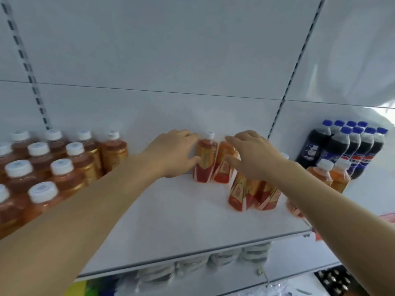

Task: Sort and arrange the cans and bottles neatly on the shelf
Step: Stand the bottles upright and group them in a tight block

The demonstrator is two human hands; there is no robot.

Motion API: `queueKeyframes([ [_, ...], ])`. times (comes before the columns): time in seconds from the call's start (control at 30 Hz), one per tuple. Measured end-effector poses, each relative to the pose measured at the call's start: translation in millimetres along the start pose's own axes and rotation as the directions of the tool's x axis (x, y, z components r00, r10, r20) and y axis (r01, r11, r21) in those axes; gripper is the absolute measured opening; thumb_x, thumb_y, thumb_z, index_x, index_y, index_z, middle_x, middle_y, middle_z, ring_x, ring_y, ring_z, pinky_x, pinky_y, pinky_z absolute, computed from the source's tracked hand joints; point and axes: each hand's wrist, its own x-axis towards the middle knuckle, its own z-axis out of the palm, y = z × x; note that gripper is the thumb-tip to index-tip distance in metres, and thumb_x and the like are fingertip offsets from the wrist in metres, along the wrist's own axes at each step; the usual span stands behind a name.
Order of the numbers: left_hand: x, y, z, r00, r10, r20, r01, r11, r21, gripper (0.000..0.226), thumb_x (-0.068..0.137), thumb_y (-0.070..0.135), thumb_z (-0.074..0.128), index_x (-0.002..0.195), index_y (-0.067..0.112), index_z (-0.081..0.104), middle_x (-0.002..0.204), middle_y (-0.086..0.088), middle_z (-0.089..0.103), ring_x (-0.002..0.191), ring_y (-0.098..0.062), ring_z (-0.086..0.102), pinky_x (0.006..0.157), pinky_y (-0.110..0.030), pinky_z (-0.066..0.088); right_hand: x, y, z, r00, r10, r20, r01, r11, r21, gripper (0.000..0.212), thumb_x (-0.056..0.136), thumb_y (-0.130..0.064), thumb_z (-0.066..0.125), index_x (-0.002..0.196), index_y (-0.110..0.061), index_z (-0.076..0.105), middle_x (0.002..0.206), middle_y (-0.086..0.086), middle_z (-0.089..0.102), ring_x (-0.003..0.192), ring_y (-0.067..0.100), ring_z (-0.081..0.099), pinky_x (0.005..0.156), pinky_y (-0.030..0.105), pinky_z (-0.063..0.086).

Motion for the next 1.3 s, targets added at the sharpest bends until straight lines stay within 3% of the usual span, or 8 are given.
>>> queueKeyframes([
  [0.17, 62.3, 10.7, 28.6, 0.999, -0.042, -0.002, 0.042, 0.997, -0.072, 0.067, 0.103, 0.045, 0.057, 0.162, 0.024, 0.034, 0.160, -0.004, 0.043, 0.144, -0.030, 0.044, 0.114, -0.049, 0.043, 49.1, 47.3, 0.5, 0.995, -0.028, 0.093, 0.026, 1.000, 0.013, 0.068, 0.107, -0.056, 0.045, 0.166, -0.027, 0.029, 0.161, 0.004, 0.048, 0.152, 0.033, 0.036, 0.124, 0.050, 0.035],
  [0.37, 111.2, 3.3, 50.2, 0.994, -0.074, 0.082, 0.069, 0.996, 0.062, 0.057, 0.112, 0.034, 0.042, 0.165, 0.025, 0.024, 0.167, -0.002, 0.030, 0.147, -0.031, 0.038, 0.111, -0.051, 0.044, 90.6, 68.1, 15.6, 0.971, -0.085, 0.224, 0.083, 0.996, 0.020, 0.065, 0.109, -0.053, 0.045, 0.167, -0.030, 0.028, 0.163, 0.004, 0.044, 0.150, 0.032, 0.038, 0.119, 0.053, 0.040],
  [0.47, 127.2, -2.6, 58.5, 0.989, -0.055, 0.140, 0.054, 0.998, 0.013, 0.053, 0.113, 0.027, 0.040, 0.165, 0.025, 0.028, 0.167, 0.003, 0.034, 0.146, -0.028, 0.042, 0.112, -0.048, 0.045, 102.8, 70.0, 23.5, 0.963, -0.114, 0.244, 0.109, 0.993, 0.036, 0.057, 0.110, -0.047, 0.048, 0.164, -0.032, 0.036, 0.157, 0.003, 0.053, 0.143, 0.030, 0.046, 0.113, 0.050, 0.046],
  [0.67, 139.7, 0.5, 65.8, 0.991, -0.137, 0.004, 0.137, 0.990, -0.037, 0.039, 0.104, 0.051, 0.057, 0.135, 0.028, 0.061, 0.126, 0.000, 0.062, 0.113, -0.028, 0.062, 0.087, -0.040, 0.052, 118.9, 72.6, 32.8, 0.974, -0.117, 0.193, 0.108, 0.992, 0.058, 0.042, 0.106, -0.039, 0.057, 0.147, -0.036, 0.053, 0.137, 0.003, 0.065, 0.120, 0.029, 0.062, 0.093, 0.043, 0.056],
  [0.73, 143.9, 4.2, 62.4, 0.988, -0.153, -0.023, 0.153, 0.988, -0.013, 0.034, 0.105, 0.044, 0.058, 0.129, 0.023, 0.067, 0.121, -0.005, 0.065, 0.111, -0.031, 0.063, 0.085, -0.040, 0.051, 120.9, 74.6, 33.5, 0.974, -0.141, 0.180, 0.128, 0.989, 0.080, 0.042, 0.104, -0.038, 0.060, 0.145, -0.036, 0.055, 0.138, 0.001, 0.066, 0.121, 0.027, 0.062, 0.088, 0.038, 0.051],
  [0.87, 142.0, -2.3, 49.4, 0.997, -0.072, 0.038, 0.072, 0.997, -0.014, 0.032, 0.104, 0.028, 0.062, 0.135, 0.024, 0.068, 0.132, -0.004, 0.071, 0.121, -0.029, 0.064, 0.096, -0.042, 0.053, 122.1, 74.5, 33.7, 0.971, -0.192, 0.143, 0.176, 0.977, 0.117, 0.041, 0.103, -0.038, 0.065, 0.143, -0.037, 0.057, 0.135, -0.004, 0.070, 0.118, 0.022, 0.064, 0.087, 0.035, 0.049],
  [1.07, 127.3, -30.5, 29.4, 0.984, -0.047, 0.172, 0.064, 0.993, -0.095, 0.041, 0.098, 0.034, 0.069, 0.139, 0.031, 0.066, 0.135, 0.006, 0.068, 0.116, -0.017, 0.061, 0.091, -0.032, 0.047, 119.6, 60.5, 36.4, 0.957, -0.275, 0.088, 0.255, 0.948, 0.189, 0.041, 0.103, -0.039, 0.064, 0.144, -0.037, 0.057, 0.131, -0.005, 0.072, 0.115, 0.020, 0.065, 0.087, 0.035, 0.050],
  [1.3, 117.2, -12.7, 38.4, 0.989, -0.045, 0.142, 0.051, 0.998, -0.044, 0.039, 0.105, 0.037, 0.059, 0.143, 0.030, 0.062, 0.141, 0.001, 0.066, 0.128, -0.023, 0.059, 0.101, -0.041, 0.050, 114.3, 55.7, 30.6, 0.956, -0.272, 0.106, 0.253, 0.953, 0.169, 0.046, 0.098, -0.044, 0.072, 0.143, -0.041, 0.061, 0.132, -0.006, 0.072, 0.118, 0.019, 0.062, 0.090, 0.033, 0.049],
])
